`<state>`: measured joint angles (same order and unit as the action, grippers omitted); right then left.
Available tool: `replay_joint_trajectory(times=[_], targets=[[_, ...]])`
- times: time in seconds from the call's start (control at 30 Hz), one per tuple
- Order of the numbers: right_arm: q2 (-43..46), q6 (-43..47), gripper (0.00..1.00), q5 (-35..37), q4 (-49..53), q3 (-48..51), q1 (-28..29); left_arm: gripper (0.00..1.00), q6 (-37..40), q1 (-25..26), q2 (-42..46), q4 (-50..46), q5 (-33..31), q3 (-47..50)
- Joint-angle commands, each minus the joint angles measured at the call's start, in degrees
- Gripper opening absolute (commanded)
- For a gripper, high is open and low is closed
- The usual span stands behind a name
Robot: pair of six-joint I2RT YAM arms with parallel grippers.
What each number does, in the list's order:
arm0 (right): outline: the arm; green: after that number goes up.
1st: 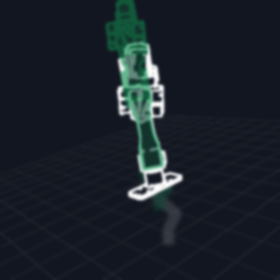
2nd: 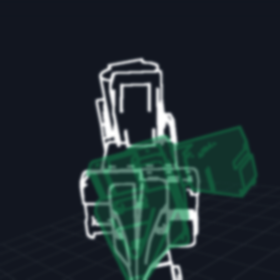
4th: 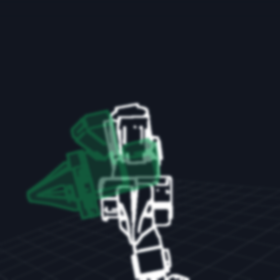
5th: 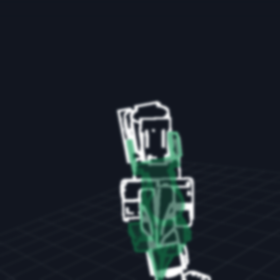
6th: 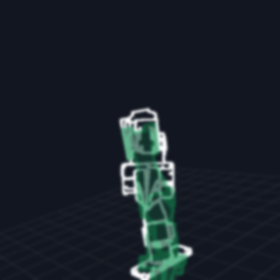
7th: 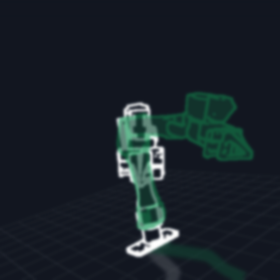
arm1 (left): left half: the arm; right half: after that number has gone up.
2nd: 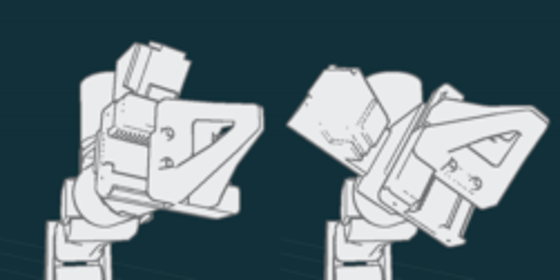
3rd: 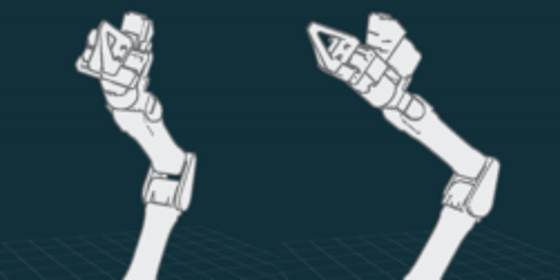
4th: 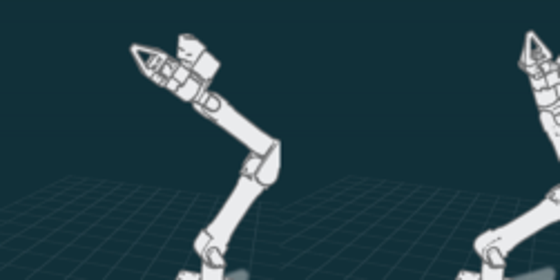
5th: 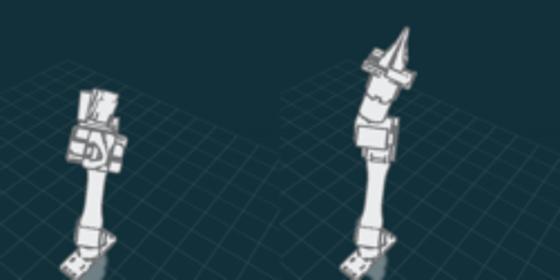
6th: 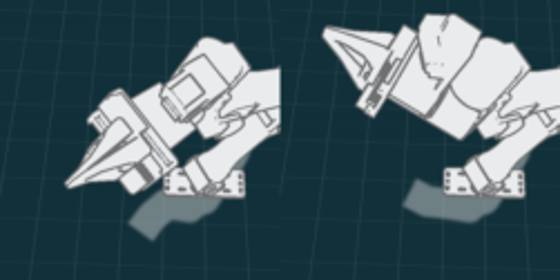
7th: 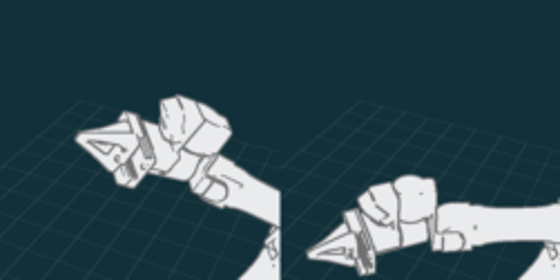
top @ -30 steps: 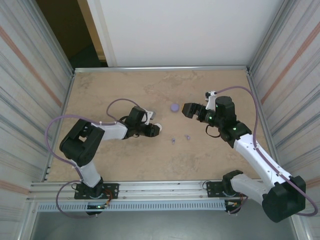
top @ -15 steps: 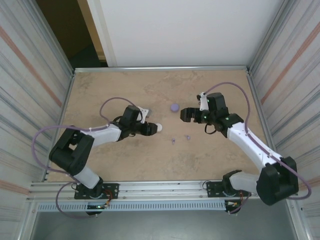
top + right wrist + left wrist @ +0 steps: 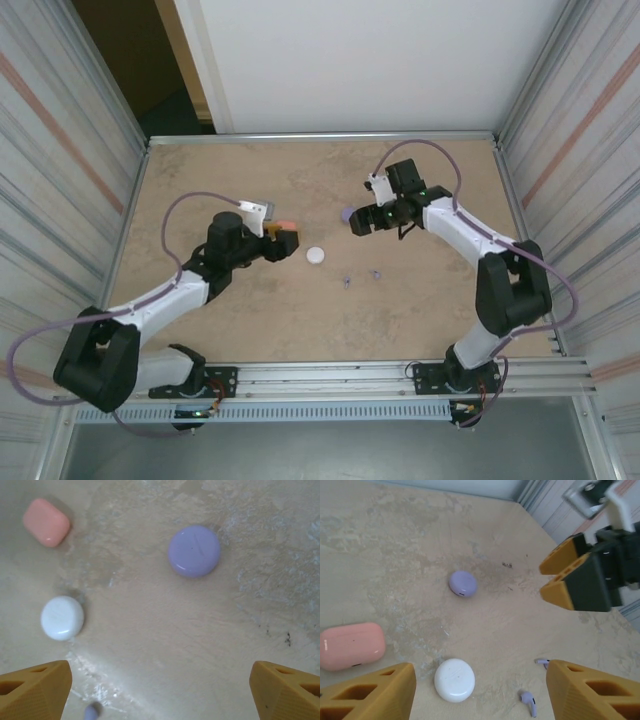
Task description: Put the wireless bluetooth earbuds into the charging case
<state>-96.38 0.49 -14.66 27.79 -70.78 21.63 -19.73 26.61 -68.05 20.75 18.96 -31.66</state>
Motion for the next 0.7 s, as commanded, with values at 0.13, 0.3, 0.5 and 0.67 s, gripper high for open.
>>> replay_joint_trajectory(times=[0.13,0.3,0.5,0.67], targets=[[-9.53,7.38,0.92,1.21,5.09,-8.58,0.34,0.79,1.68,-1.43,9.83,3.63,-5.80,5.13],[-14.81,9.09,0.91,2.97,6.28,-13.02,1.51,0.87,0.08,-3.89,14.12,3.41,-7.28,7.52],[-20.48,11.08,0.89,7.02,7.31,-17.89,3.28,0.89,-3.30,-6.79,17.55,3.71,-6.78,9.89],[-24.40,12.68,0.86,11.47,7.88,-21.50,4.22,0.89,-2.38,-7.09,19.41,1.07,-7.07,9.90]])
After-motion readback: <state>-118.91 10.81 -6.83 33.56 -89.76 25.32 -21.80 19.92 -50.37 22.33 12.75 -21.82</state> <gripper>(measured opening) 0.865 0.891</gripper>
